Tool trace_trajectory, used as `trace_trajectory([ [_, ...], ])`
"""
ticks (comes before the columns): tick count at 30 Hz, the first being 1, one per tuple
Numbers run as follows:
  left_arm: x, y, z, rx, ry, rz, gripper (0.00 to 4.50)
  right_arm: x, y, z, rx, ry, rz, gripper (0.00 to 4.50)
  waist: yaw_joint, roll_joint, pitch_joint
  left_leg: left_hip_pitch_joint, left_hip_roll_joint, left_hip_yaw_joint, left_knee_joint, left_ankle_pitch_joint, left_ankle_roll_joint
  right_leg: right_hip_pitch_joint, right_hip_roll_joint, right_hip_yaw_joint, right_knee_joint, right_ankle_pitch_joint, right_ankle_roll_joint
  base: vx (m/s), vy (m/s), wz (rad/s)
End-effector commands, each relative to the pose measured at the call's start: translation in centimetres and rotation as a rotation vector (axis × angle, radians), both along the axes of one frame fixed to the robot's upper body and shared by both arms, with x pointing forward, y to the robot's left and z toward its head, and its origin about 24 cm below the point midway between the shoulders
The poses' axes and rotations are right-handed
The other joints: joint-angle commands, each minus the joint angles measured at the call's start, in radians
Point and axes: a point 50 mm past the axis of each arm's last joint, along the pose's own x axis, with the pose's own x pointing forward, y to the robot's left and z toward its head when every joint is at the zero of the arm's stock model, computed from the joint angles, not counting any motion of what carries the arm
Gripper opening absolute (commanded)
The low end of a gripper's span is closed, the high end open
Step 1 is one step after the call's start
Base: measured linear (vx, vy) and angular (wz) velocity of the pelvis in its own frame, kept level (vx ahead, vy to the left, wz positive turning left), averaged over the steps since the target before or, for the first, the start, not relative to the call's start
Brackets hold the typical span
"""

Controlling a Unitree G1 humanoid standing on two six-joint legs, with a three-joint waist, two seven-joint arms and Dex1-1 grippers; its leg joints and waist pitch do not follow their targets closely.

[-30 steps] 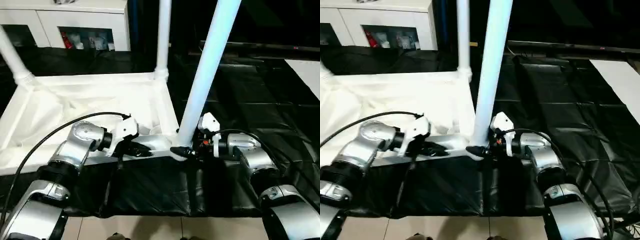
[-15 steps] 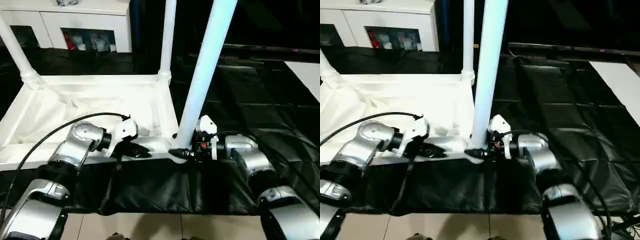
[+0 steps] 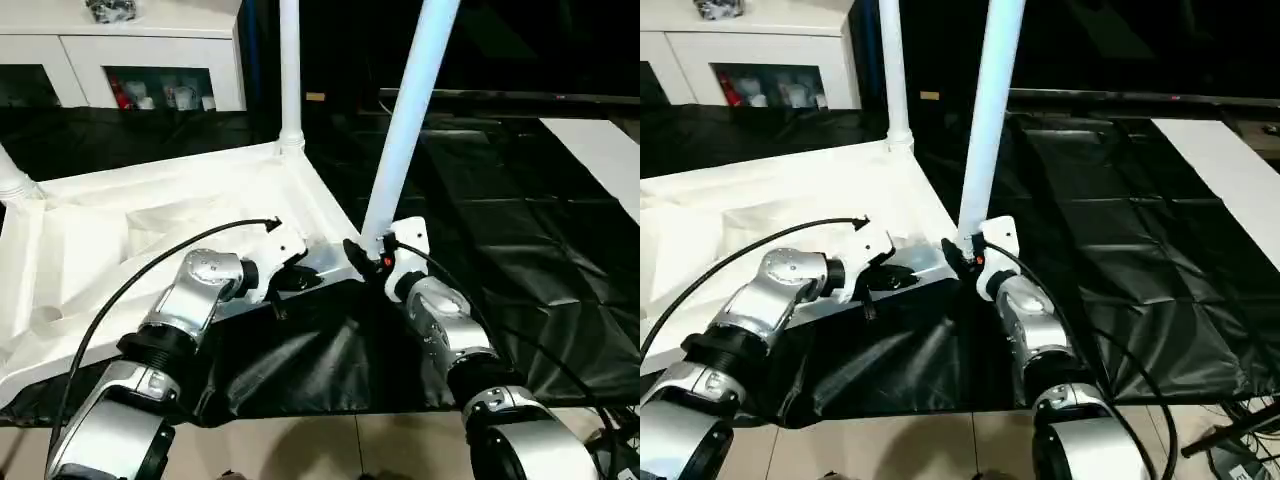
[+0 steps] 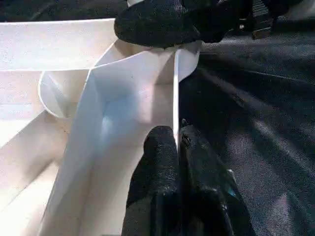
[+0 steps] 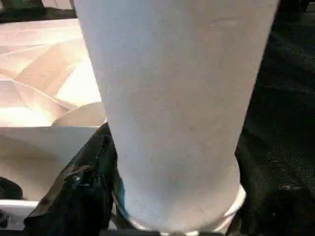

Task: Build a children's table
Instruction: Rotate leg to tighten

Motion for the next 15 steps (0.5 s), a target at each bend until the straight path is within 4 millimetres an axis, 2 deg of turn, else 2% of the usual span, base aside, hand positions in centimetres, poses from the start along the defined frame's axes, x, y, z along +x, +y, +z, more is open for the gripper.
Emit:
trace_trajectory([
  [1, -0.5, -2.6, 0.2, -0.037, 0.0, -0.087, 0.0, -1.2, 3.9, -0.2, 0.034, 0.024, 0.2, 3.56, -0.005, 0.011, -0.055, 0.016, 0.037, -0.03, -0.087, -0.433, -0.014, 0.019, -0.058, 0.042, -0.096, -0.467, -0.161, 0.0, 0.0, 0.0],
  [2, -0.5, -2.6, 0.2, -0.037, 0.001, -0.087, 0.0, -1.2, 3.9, -0.2, 0.033, 0.024, 0.202, 3.7, -0.005, 0.011, -0.056, 0.015, 0.037, -0.03, -0.087, -0.426, -0.014, 0.019, -0.058, 0.043, -0.095, -0.457, -0.164, 0.0, 0.0, 0.0],
  [3, -0.6, -2.0, 0.1, -0.037, 0.013, -0.093, 0.0, -1.3, 2.9, -0.3, -0.002, 0.012, 0.257, 3.83, -0.004, 0.007, -0.057, 0.014, 0.037, -0.028, -0.087, -0.413, -0.01, 0.021, -0.057, 0.043, -0.093, -0.437, -0.17, 0.0, 0.0, 0.0],
  [4, -0.6, -1.9, 0.1, -0.037, 0.016, -0.095, 0.0, -1.4, 2.6, -0.3, -0.011, 0.011, 0.269, 3.9, -0.002, 0.008, -0.057, 0.015, 0.037, -0.027, -0.086, -0.408, -0.006, 0.022, -0.056, 0.044, -0.092, -0.425, -0.173, 0.0, 0.0, 0.0],
  [6, -0.8, -1.5, 0.1, -0.041, 0.028, -0.116, 0.0, -1.4, 1.7, -0.4, -0.033, 0.01, 0.311, 3.9, 0.0, 0.006, -0.059, 0.01, 0.038, -0.024, -0.085, -0.371, 0.003, 0.026, -0.058, 0.047, -0.086, -0.375, -0.189, 0.0, 0.0, 0.0],
  [7, -0.9, -1.2, 0.0, -0.047, 0.04, -0.128, 0.0, -1.4, 1.0, -0.3, -0.053, 0.005, 0.333, 3.9, 0.001, 0.003, -0.062, 0.005, 0.037, -0.022, -0.082, -0.336, 0.016, 0.034, -0.058, 0.046, -0.08, -0.343, -0.202, 0.0, 0.0, 0.0],
  [9, -1.3, -0.4, 0.0, -0.062, 0.064, -0.187, 0.0, -1.4, -0.4, -0.1, -0.075, 0.002, 0.419, 3.9, 0.001, 0.001, -0.064, 0.003, 0.037, -0.02, -0.079, -0.303, 0.032, 0.037, -0.058, 0.047, -0.075, -0.302, -0.218, 0.0, 0.0, 0.0],
  [10, -1.4, -0.3, 0.0, -0.063, 0.067, -0.19, 0.0, -1.4, -0.5, -0.1, -0.076, 0.001, 0.425, 3.9, 0.001, 0.001, -0.064, 0.002, 0.037, -0.018, -0.078, -0.293, 0.037, 0.037, -0.058, 0.047, -0.074, -0.291, -0.221, 0.0, 0.0, 0.0],
  [12, -1.5, 0.6, 0.0, -0.047, 0.078, -0.218, 0.0, -1.6, -1.5, 0.2, -0.107, 0.002, 0.519, 3.9, 0.004, -0.001, -0.069, 0.005, 0.037, -0.015, -0.073, -0.25, 0.05, 0.04, -0.056, 0.047, -0.068, -0.231, -0.241, 0.026, -0.009, 0.02],
  [13, -1.6, 1.4, 0.0, -0.033, 0.087, -0.238, 0.0, -1.7, -2.1, 0.3, -0.133, 0.006, 0.583, 3.9, 0.009, 0.0, -0.071, 0.002, 0.039, -0.011, -0.069, -0.193, 0.074, 0.044, -0.051, 0.045, -0.056, -0.137, -0.269, 0.053, -0.013, 0.02],
  [14, -1.6, 1.4, 0.0, -0.031, 0.088, -0.244, 0.0, -1.7, -2.2, 0.4, -0.136, 0.007, 0.591, 3.9, 0.01, 0.0, -0.072, -0.002, 0.039, -0.011, -0.068, -0.17, 0.08, 0.048, -0.051, 0.044, -0.049, -0.109, -0.276, 0.053, -0.013, 0.02],
  [15, -1.6, 1.6, 0.0, -0.026, 0.09, -0.257, 0.0, -1.8, -2.3, 0.4, -0.143, 0.008, 0.608, 3.9, 0.014, 0.003, -0.073, 0.0, 0.041, -0.009, -0.066, -0.146, 0.091, 0.047, -0.052, 0.042, -0.045, -0.075, -0.289, 0.0, 0.0, 0.0],
])
